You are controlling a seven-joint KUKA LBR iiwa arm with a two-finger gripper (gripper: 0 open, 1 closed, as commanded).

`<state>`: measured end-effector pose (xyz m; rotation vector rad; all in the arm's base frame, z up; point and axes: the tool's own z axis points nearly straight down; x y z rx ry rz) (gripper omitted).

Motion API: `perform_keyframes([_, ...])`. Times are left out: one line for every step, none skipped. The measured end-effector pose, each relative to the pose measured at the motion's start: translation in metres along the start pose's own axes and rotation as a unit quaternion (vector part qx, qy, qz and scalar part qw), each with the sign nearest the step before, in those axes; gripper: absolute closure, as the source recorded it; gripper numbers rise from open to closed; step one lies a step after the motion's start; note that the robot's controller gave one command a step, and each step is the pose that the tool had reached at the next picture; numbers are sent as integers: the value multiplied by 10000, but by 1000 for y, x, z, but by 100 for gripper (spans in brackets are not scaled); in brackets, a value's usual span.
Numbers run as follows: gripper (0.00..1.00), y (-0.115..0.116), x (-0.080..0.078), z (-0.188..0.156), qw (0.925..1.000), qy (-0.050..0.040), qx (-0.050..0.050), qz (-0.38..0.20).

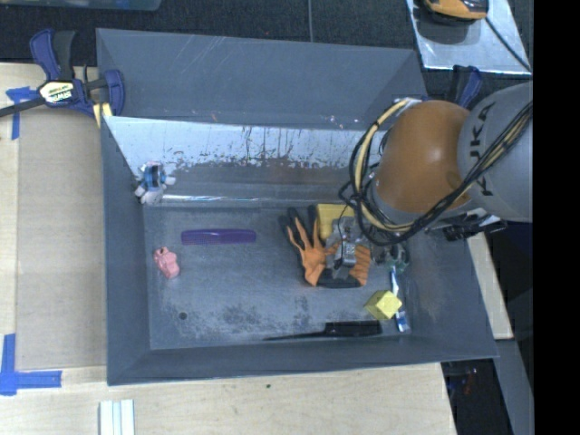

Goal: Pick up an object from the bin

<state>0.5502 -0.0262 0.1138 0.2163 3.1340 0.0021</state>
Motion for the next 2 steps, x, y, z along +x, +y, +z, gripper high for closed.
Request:
perform_keyframes([100, 0, -1, -33, 10000, -26, -2, 1])
perform_keyframes([100, 0, -2, -41, 10000, -54, -4, 2])
